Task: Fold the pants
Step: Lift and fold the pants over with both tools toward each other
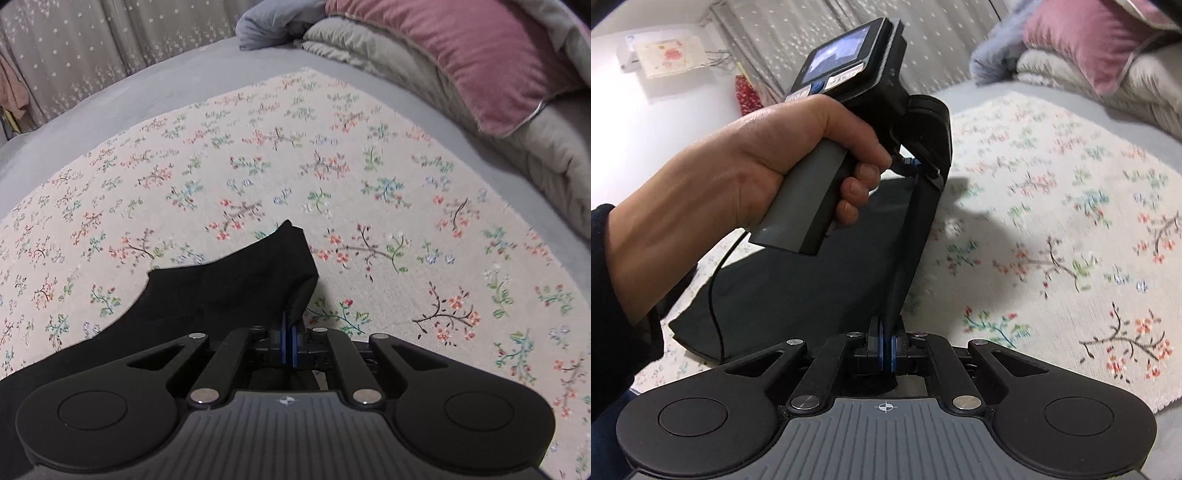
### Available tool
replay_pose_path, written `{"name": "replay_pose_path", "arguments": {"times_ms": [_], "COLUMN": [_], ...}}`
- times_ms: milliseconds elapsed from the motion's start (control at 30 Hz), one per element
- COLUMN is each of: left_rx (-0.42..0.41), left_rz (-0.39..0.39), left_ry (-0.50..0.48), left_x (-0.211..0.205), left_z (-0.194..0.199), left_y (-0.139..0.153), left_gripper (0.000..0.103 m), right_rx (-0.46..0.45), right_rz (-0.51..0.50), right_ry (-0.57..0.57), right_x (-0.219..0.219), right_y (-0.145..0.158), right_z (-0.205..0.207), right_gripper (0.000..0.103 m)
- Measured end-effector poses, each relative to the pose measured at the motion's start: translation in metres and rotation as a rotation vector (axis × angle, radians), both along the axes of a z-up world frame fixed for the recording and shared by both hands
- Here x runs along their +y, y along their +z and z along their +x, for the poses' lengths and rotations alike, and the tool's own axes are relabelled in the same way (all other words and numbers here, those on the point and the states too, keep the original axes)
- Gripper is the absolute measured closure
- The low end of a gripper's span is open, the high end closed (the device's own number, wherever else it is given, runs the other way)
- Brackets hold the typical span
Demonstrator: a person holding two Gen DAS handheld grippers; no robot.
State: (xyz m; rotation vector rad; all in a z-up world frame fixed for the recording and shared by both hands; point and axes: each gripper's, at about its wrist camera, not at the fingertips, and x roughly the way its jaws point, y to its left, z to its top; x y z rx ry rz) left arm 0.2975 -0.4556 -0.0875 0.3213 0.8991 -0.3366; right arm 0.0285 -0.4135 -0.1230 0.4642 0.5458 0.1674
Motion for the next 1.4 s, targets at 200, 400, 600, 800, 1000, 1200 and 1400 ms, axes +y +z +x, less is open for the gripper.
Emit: {"name": "replay_pose_path", "arguments": {"times_ms": [200, 400, 600, 800, 1000, 1200, 1400], "left_rx": [-0.014, -0.007, 0.002, 0.009, -0.001, 0.015, 0.011], "left_rz": [-0.115, -0.253, -0.292, -0.370, -0.391, -0.372, -0.430], "left_ry": [-0.030, -0.014, 0.004, 0.033, 0.098, 0.157, 0.199], "left_x": [0.050, 0.124, 0.202, 0.275, 0.333, 0.380, 0.423], "left_z": [0.001, 0.008, 0.014, 0.016, 0.022, 0.030, 0.029], "left_y": [0.030, 0.049, 0.057, 0.064, 0.065, 0.043, 0.013], "left_gripper": [0.096, 0.096, 0.096, 0.096, 0.096, 0.096, 0.096], "right_rx": [-0.073, -0.152, -0.184, -0.230, -0.254, -0.222, -0.134], "right_rz": [-0.080, -0.191, -0.255, -0.313, -0.363, -0.375, -0.425], "right_ry": [0.017, 0.065, 0.151, 0.242, 0.321, 0.376, 0.412], "right_x": [0.027, 0.083, 0.135, 0.188, 0.244, 0.306, 0.351], "right_y": [0.020, 0.042, 0.053, 0.062, 0.067, 0.068, 0.049], "right_z": [-0.005, 0.002, 0.019, 0.035, 0.055, 0.080, 0.097], "right_gripper": [0.099, 0.099, 0.098, 0.098, 0.098, 0.098, 0.098]}}
